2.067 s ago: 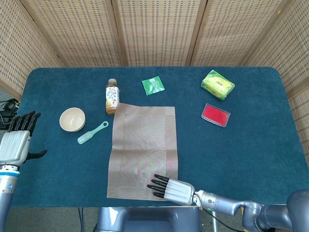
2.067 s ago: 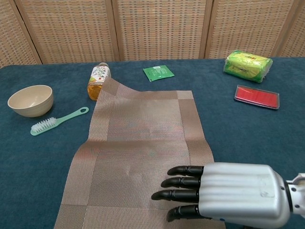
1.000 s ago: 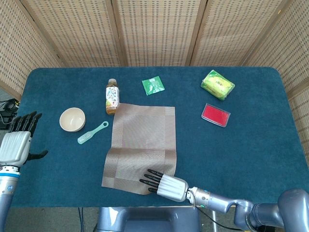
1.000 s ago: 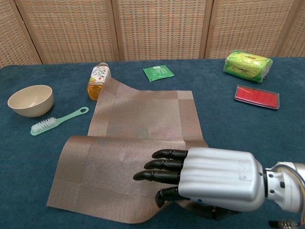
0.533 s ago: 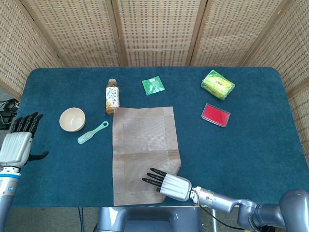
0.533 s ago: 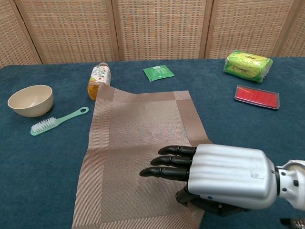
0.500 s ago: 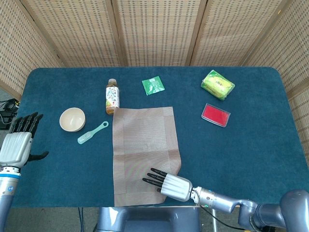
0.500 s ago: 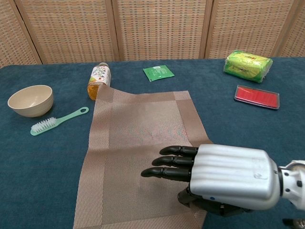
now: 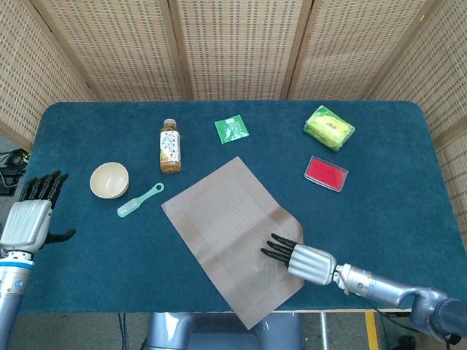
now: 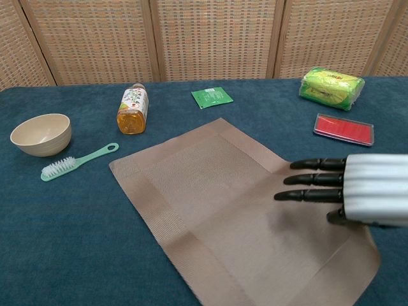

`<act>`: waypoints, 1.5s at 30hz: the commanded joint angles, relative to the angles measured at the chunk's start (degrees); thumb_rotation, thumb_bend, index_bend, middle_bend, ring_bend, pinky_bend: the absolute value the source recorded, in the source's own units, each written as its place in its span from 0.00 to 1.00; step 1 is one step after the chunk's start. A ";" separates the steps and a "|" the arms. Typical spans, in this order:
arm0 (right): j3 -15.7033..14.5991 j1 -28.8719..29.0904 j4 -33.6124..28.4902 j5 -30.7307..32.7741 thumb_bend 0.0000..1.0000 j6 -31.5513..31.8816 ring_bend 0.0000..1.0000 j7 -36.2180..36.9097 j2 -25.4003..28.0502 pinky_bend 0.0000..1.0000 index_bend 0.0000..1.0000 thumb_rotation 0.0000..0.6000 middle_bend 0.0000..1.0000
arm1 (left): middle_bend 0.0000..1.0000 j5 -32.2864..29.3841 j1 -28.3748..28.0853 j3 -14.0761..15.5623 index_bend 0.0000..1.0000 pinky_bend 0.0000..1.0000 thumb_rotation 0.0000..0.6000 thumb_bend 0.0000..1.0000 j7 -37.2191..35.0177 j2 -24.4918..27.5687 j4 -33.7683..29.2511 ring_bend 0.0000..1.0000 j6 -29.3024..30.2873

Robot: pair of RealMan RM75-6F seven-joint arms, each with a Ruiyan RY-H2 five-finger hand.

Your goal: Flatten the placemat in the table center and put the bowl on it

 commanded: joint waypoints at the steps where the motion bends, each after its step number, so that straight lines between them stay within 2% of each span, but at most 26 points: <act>1: 1.29 2.52 4.99 -0.20 0.74 -2.43 0.00 -1.98 2.67 0.00 0.73 1.00 0.00 | 0.00 -0.49 -0.22 -0.18 0.00 0.00 1.00 0.00 0.14 -0.11 0.17 0.00 -0.25; 5: 2.74 5.38 9.77 0.10 0.71 -4.90 0.00 -2.49 2.85 0.00 0.74 1.00 0.00 | 0.00 -1.54 -0.59 -0.46 0.00 0.00 1.00 0.00 0.36 -0.29 0.57 0.00 -0.71; 12: 2.21 9.03 15.45 -1.49 0.66 -7.98 0.00 -3.13 1.03 0.00 0.74 1.00 0.00 | 0.00 -2.21 -0.74 -0.56 0.00 0.00 1.00 0.00 0.38 -0.27 0.63 0.00 -0.83; 17: 0.91 9.76 22.90 -4.13 0.59 -3.16 0.00 -2.62 -1.22 0.00 0.73 1.00 0.00 | 0.00 -2.29 -0.89 -0.38 0.00 0.00 1.00 0.00 0.68 -0.44 0.71 0.00 -1.02; 22: 1.51 9.11 32.63 -2.89 0.52 -0.12 0.00 -1.27 -4.98 0.00 0.71 1.00 0.00 | 0.00 -2.00 -0.90 -0.16 0.00 0.00 1.00 0.00 1.08 -0.65 0.40 0.00 -0.79; 24: 2.24 8.82 35.11 -1.50 0.45 -0.33 0.00 -1.17 -6.31 0.00 0.69 1.00 0.00 | 0.00 -1.74 -0.81 0.00 0.00 0.00 1.00 0.00 1.21 -0.70 0.27 0.00 -0.59; 25: 2.87 8.61 36.15 -0.58 0.36 -0.27 0.00 -1.47 -6.91 0.00 0.66 1.00 0.00 | 0.00 -1.63 -0.76 0.07 0.00 0.00 1.00 0.00 1.29 -0.74 0.25 0.00 -0.48; 27: 5.60 7.43 37.71 3.21 0.20 0.05 0.00 -1.44 -8.30 0.00 0.48 1.00 0.00 | 0.00 -1.49 -0.71 0.26 0.00 0.00 1.00 0.00 1.56 -0.85 0.24 0.00 -0.39; 29: 6.52 6.93 38.11 4.63 0.05 0.47 0.00 -1.51 -8.78 0.00 0.14 1.00 0.00 | 0.00 -1.47 -0.73 0.31 0.00 0.00 1.00 0.00 1.69 -0.91 0.26 0.00 -0.38; 31: 7.99 6.18 38.29 6.69 0.00 2.22 0.00 -1.60 -8.99 0.00 0.02 1.00 0.00 | 0.00 -1.48 -0.79 0.35 0.00 0.00 1.00 0.00 1.79 -1.01 0.29 0.00 -0.44; 38: 11.62 2.29 32.89 12.64 0.00 9.54 0.00 1.94 -5.42 0.00 0.00 1.00 0.00 | 0.00 -1.37 -1.18 0.58 0.00 0.00 1.00 0.00 2.53 -1.63 0.63 0.00 -0.84; 41: 13.18 -1.12 26.14 16.31 0.00 12.16 0.00 5.24 -3.06 0.00 0.00 1.00 0.00 | 0.00 -1.26 -1.15 0.72 0.00 0.00 1.00 0.00 2.88 -1.85 0.69 0.00 -0.63; 44: 13.40 -3.86 19.57 18.16 0.00 13.63 0.00 6.28 -0.48 0.00 0.00 1.00 0.00 | 0.00 -0.98 -1.18 0.78 0.00 0.00 1.00 0.00 3.15 -2.16 0.80 0.00 -0.43; 45: 13.26 -5.38 15.65 19.01 0.00 14.21 0.00 6.77 0.95 0.00 0.00 1.00 0.00 | 0.00 -0.37 -1.28 0.78 0.00 0.00 1.00 0.00 3.28 -2.51 1.08 0.00 -0.23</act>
